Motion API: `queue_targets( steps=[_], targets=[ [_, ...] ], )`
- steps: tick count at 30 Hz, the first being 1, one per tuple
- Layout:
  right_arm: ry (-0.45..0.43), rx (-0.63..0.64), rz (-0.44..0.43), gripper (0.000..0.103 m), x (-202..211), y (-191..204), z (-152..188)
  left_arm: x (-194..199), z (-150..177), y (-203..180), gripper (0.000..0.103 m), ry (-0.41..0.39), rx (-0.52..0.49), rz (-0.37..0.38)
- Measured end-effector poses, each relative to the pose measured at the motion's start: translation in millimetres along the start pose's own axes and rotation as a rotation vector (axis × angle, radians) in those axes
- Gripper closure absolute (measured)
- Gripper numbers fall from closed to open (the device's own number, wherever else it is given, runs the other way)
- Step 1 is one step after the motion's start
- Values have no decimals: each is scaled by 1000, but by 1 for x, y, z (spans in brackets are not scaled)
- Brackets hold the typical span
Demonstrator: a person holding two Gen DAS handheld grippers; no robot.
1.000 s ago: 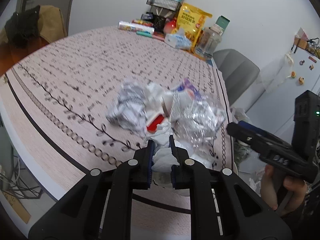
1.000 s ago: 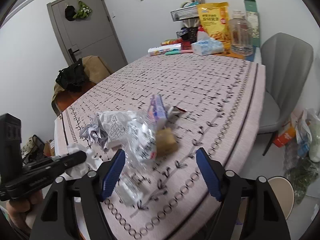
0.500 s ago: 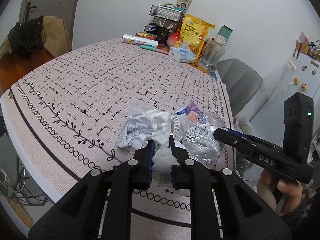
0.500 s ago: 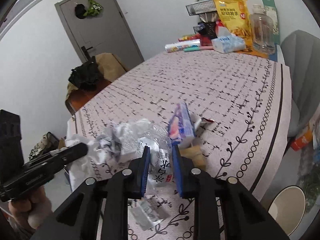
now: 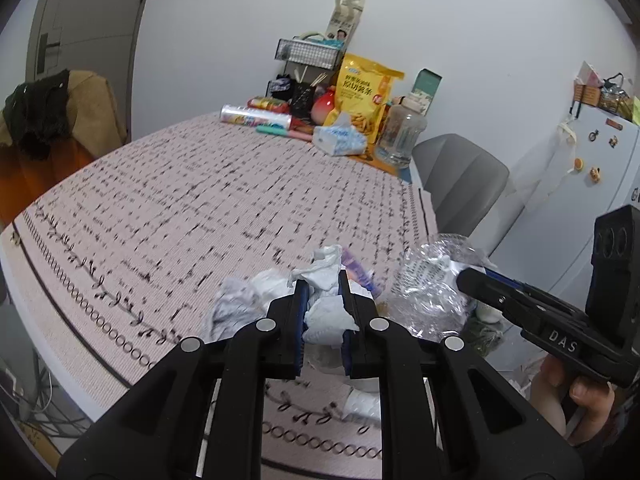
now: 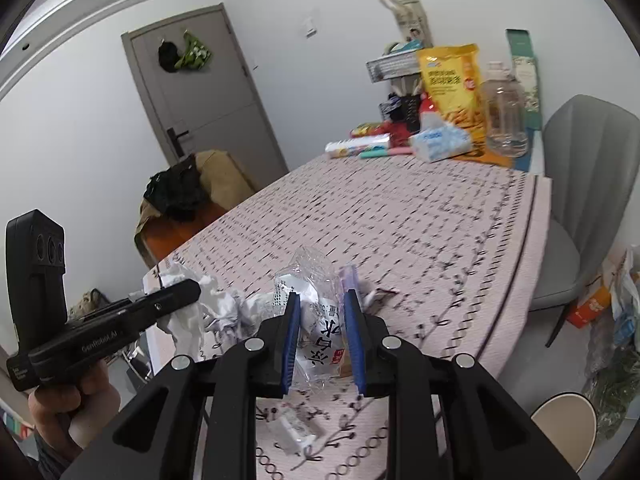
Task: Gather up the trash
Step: 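Carry the tissue in the left gripper and the plastic wrapper in the right gripper over the beige bin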
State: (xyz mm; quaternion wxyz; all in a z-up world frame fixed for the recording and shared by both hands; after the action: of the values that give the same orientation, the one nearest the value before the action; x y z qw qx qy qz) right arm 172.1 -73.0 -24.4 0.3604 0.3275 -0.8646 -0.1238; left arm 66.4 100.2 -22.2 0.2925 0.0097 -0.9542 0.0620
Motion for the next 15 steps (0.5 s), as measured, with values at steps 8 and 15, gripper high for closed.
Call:
queue_targets(
  steps=[8,15],
  targets=[
    [-94,-71,75,81,36,-51,-18,-14,-26,-39,89,-19,-62,27],
    [-164,-138,164,80,74,-106,-26,-34,-42,-80,89,-15,-102,78]
  ],
)
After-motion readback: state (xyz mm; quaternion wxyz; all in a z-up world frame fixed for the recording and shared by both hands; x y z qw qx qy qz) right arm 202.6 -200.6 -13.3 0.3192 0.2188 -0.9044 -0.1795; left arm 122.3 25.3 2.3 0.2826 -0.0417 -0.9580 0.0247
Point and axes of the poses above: each gripper's, at about its wrist camera, not at the fingertips, and x roughly against the way its jaws point, y to its left, z to its underside, the point moved 4 cm from there along -x, roughly the way its jaws point, and after that the axes turned 11 degrees about -x, right-handed, at the moved point
